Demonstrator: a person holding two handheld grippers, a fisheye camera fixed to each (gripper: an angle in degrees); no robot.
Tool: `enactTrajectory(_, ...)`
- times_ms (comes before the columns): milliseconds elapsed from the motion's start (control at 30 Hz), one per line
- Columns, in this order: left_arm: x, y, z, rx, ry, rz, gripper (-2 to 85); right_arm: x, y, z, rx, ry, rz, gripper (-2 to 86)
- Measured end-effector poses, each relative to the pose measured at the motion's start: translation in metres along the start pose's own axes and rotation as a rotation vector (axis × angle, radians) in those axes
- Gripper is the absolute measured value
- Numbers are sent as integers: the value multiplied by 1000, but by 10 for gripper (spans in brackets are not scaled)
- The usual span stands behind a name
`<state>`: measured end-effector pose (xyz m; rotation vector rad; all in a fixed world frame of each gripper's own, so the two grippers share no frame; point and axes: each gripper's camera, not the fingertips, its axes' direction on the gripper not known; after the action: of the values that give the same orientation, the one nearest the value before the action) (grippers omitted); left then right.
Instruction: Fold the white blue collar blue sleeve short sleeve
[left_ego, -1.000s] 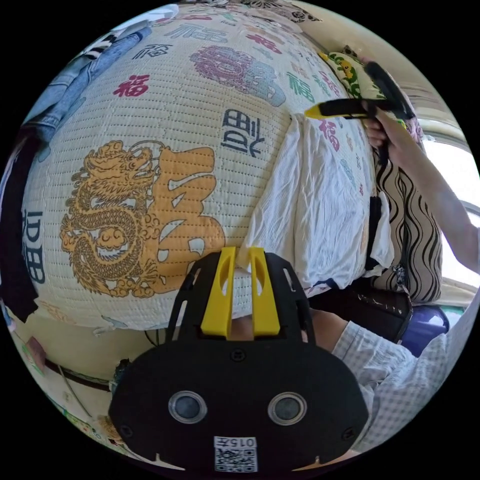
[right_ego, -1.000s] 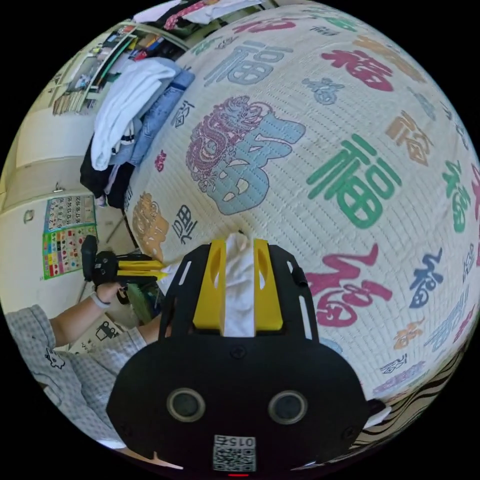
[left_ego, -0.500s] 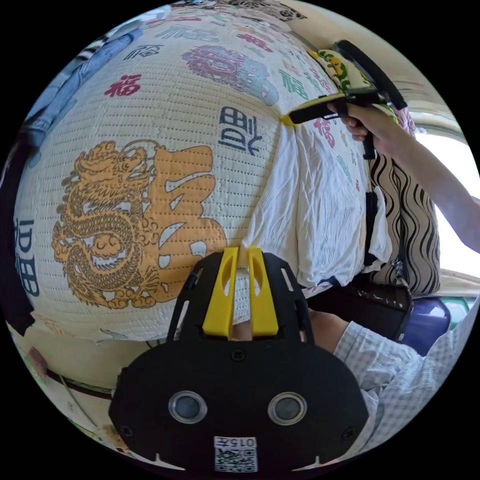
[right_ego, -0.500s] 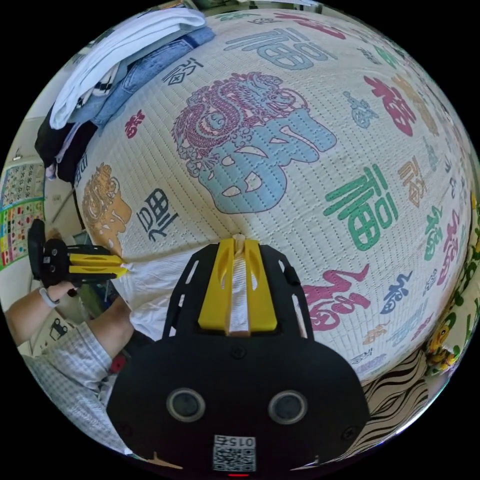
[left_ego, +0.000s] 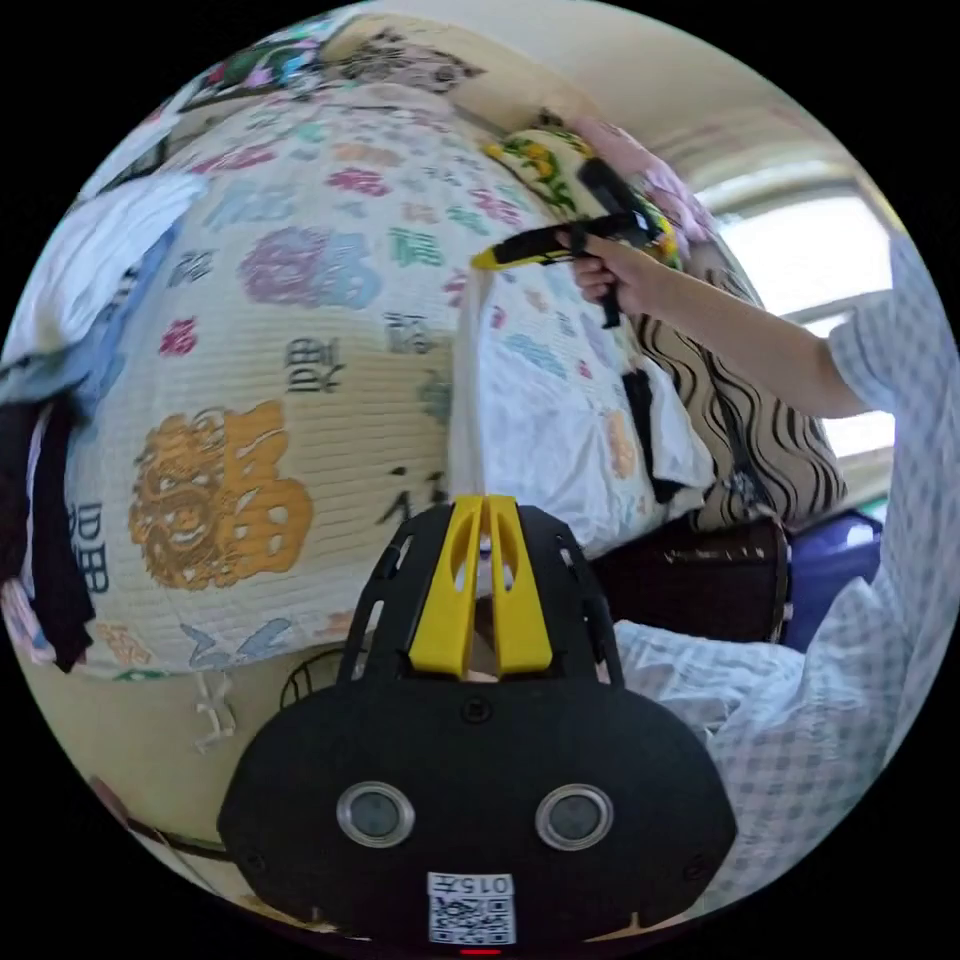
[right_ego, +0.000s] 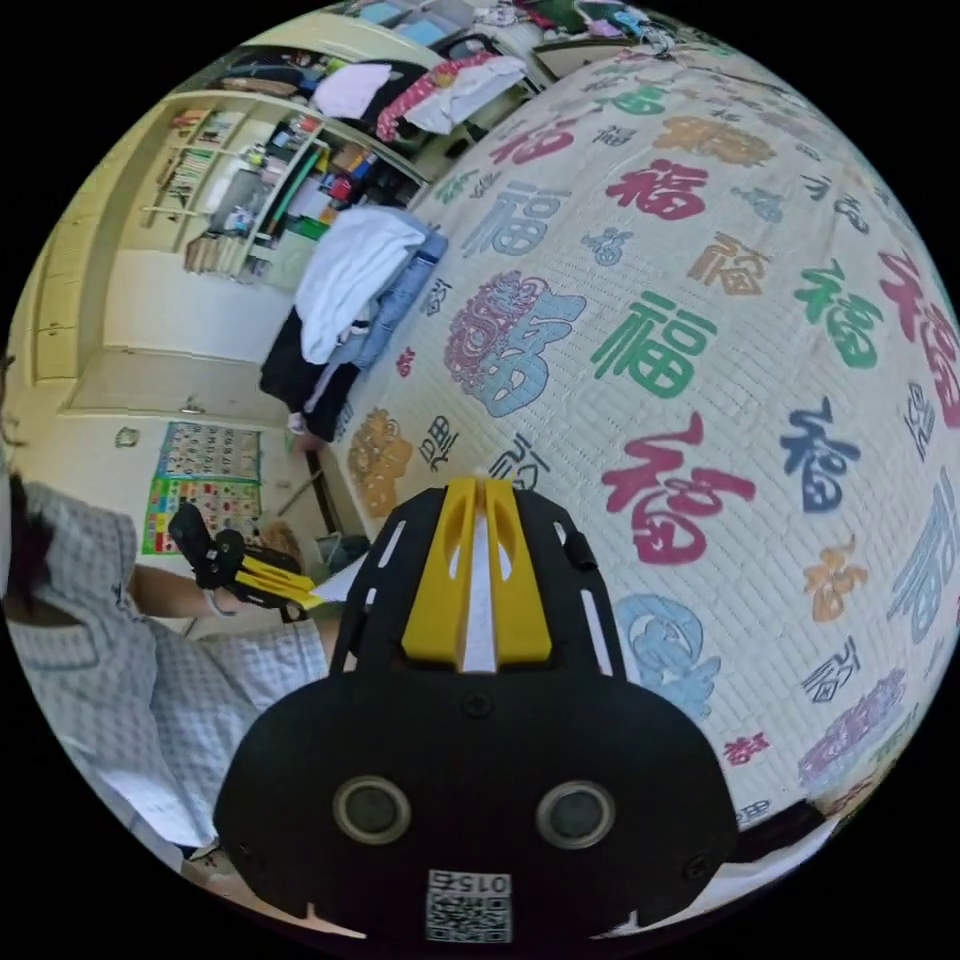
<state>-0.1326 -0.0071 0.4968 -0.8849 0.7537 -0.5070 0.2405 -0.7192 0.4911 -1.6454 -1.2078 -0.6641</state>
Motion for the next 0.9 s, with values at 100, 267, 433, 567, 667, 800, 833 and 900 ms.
enactTrajectory(100, 52, 2, 28, -10, 71, 118, -2, 22, 57, -30, 93, -80, 55, 2)
enactTrajectory(267, 120, 0, 97, -64, 158, 280, -4, 74, 171, -67, 211, -93, 225, 3)
enactTrajectory(433, 178, 5, 198, -167, 104, 465, -6, 125, 249, -61, 221, -42, 355, 4)
enactTrajectory(567, 196, 7, 260, -284, 82, 512, -6, 157, 292, -44, 207, -13, 393, 4)
enactTrajectory(667, 205, -2, 292, -332, 77, 546, -6, 170, 317, -38, 245, -1, 382, 7)
enactTrajectory(800, 216, -15, 322, -373, 51, 594, 1, 187, 341, -33, 302, -17, 397, 15)
enactTrajectory(833, 218, -18, 332, -411, 57, 592, 6, 193, 348, -31, 301, -34, 406, 20)
enactTrajectory(900, 219, -20, 346, -465, 58, 577, 12, 201, 359, -26, 288, -48, 414, 31)
